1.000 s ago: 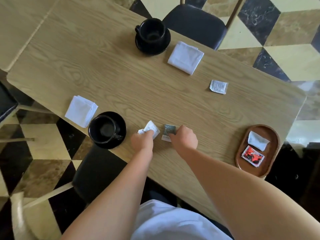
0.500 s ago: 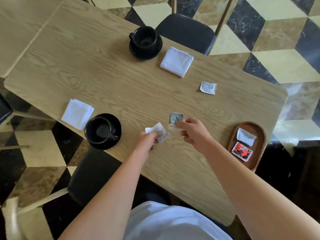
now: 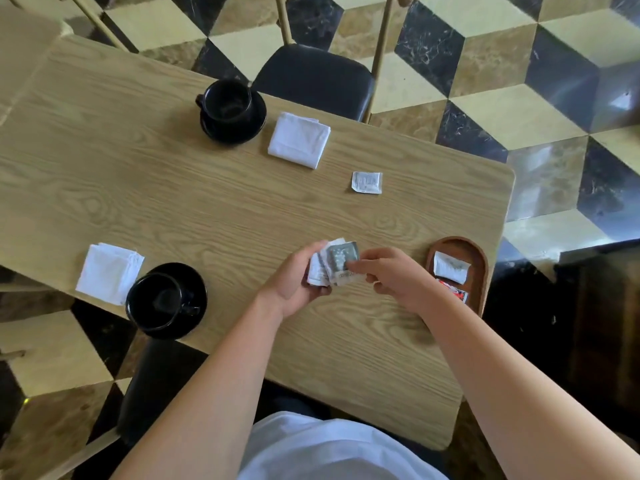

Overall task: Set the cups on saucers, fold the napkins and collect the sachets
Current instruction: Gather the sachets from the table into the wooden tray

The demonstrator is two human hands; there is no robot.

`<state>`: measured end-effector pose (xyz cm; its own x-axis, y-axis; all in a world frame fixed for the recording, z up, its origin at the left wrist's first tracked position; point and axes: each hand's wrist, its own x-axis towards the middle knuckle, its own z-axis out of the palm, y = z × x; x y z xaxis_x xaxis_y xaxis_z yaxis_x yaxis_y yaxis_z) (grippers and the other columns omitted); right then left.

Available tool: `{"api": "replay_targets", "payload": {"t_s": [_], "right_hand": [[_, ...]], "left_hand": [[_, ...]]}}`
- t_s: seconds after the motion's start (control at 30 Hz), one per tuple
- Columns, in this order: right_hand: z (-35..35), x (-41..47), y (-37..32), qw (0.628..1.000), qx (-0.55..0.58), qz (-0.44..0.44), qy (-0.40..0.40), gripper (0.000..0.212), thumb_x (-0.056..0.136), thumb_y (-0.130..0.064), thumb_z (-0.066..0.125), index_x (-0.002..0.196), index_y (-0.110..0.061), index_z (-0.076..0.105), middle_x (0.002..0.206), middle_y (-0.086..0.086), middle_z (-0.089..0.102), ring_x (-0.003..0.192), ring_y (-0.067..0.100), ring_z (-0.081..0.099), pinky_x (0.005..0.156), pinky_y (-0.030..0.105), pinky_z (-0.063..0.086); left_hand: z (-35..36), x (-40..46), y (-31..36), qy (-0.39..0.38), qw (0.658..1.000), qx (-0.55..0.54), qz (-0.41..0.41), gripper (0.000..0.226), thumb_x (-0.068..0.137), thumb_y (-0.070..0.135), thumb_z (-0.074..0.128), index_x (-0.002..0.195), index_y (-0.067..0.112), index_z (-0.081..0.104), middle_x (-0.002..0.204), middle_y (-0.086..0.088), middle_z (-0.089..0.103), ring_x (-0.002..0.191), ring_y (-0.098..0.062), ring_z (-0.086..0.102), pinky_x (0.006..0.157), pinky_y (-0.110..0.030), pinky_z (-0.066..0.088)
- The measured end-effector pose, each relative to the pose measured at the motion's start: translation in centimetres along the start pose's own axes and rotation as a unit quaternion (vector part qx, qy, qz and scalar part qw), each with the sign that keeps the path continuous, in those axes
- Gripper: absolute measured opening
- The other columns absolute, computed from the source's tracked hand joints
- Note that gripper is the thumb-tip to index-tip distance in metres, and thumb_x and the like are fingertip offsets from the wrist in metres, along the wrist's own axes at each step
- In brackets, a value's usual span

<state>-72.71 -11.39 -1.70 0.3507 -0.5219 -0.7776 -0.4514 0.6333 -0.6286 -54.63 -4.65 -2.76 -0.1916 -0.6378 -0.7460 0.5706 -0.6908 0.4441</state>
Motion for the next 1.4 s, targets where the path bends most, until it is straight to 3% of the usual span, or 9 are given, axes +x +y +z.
{"api": "replay_targets", "payload": {"t_s": [0.13,0.3,0.43,0.57,0.63,0.77,1.0,1.23,1.4], "right_hand": [[0.0,0.7,0.5,0.989,0.147,0.009,-0.006,0.009,0.083,-0.016,0.079,0.081,-0.012,0.071,0.066,-0.002,0.046,0.054,0.008,0.038,0.039,0.019,0.027],[0.6,1.8,0.0,0.994,0.058,-0.009,0.094,0.018,0.084,-0.024,0.079,0.073,-0.015,0.068,0.055,-0.007,0.052,0.049,0.009,0.044,0.044,0.021,0.032],[0.7,3.6,-1.3,0.983,-0.119,-0.064,0.124,0.033,0.074,-0.038,0.085,0.083,-0.01,0.069,0.068,-0.007,0.067,0.061,0.007,0.059,0.056,0.025,0.044],[-1.4,6.9,-4.3,0.992,-0.08,-0.048,0.08,0.03,0.08,-0.034,0.082,0.095,-0.014,0.065,0.077,-0.004,0.068,0.06,0.009,0.058,0.049,0.023,0.042],[-2.6,9.1,-5.5,0.978,-0.146,-0.069,0.135,0.029,0.084,-0.029,0.077,0.108,-0.015,0.066,0.096,0.0,0.068,0.077,0.014,0.062,0.063,0.027,0.046],[-4.3,12.7,-6.8,0.907,-0.328,-0.112,0.24,0.036,0.09,-0.019,0.064,0.126,-0.02,0.065,0.129,0.005,0.053,0.1,0.028,0.063,0.08,0.033,0.049],[-4.8,15.9,-7.7,0.856,-0.446,-0.089,0.245,0.049,0.089,-0.022,0.071,0.134,-0.024,0.051,0.126,0.009,0.045,0.076,0.032,0.055,0.057,0.035,0.043],[-5.9,15.4,-7.2,0.887,-0.408,-0.064,0.206,0.022,0.083,-0.032,0.078,0.089,-0.021,0.06,0.104,0.006,0.057,0.085,0.029,0.06,0.063,0.033,0.042],[-6.6,10.6,-4.4,0.96,-0.065,-0.097,0.255,0.03,0.078,-0.034,0.081,0.087,-0.012,0.064,0.08,0.0,0.069,0.064,0.012,0.059,0.053,0.025,0.046]], "left_hand": [[1.4,1.9,-0.1,0.07,0.997,-0.004,0.021,0.053,0.104,0.056,0.034,0.111,0.021,0.074,0.096,-0.003,0.073,0.071,-0.013,0.064,0.056,-0.027,0.044],[2.6,3.3,0.8,0.045,0.998,-0.051,0.006,0.056,0.098,0.059,0.046,0.113,0.011,0.071,0.108,-0.015,0.074,0.088,-0.025,0.072,0.085,-0.042,0.058],[2.7,4.9,1.3,0.109,0.994,0.005,0.022,0.012,0.095,0.018,0.065,0.101,0.009,0.07,0.094,-0.014,0.073,0.068,-0.019,0.073,0.059,-0.033,0.06],[2.2,6.8,2.4,0.173,0.984,-0.027,0.009,0.017,0.1,0.017,0.057,0.115,0.01,0.059,0.081,-0.011,0.068,0.056,-0.018,0.069,0.046,-0.027,0.053],[1.8,7.9,3.0,0.196,0.98,-0.035,0.011,0.017,0.1,0.02,0.058,0.115,0.013,0.058,0.075,-0.009,0.065,0.049,-0.016,0.063,0.041,-0.025,0.05],[1.9,9.7,4.4,0.21,0.977,-0.038,0.025,0.013,0.099,0.023,0.062,0.105,0.012,0.064,0.08,-0.009,0.071,0.056,-0.017,0.069,0.044,-0.026,0.052],[1.8,10.9,4.9,0.203,0.979,-0.015,0.024,0.009,0.095,0.017,0.066,0.102,0.014,0.061,0.085,-0.009,0.072,0.065,-0.02,0.071,0.051,-0.027,0.054],[2.8,11.2,4.8,0.228,0.972,0.001,0.05,0.012,0.09,0.016,0.074,0.098,0.013,0.065,0.087,-0.007,0.07,0.073,-0.021,0.066,0.06,-0.029,0.052],[4.1,10.5,3.6,0.212,0.975,-0.015,0.061,0.016,0.097,0.011,0.064,0.112,0.009,0.062,0.089,-0.008,0.07,0.073,-0.022,0.067,0.058,-0.03,0.053]]}}
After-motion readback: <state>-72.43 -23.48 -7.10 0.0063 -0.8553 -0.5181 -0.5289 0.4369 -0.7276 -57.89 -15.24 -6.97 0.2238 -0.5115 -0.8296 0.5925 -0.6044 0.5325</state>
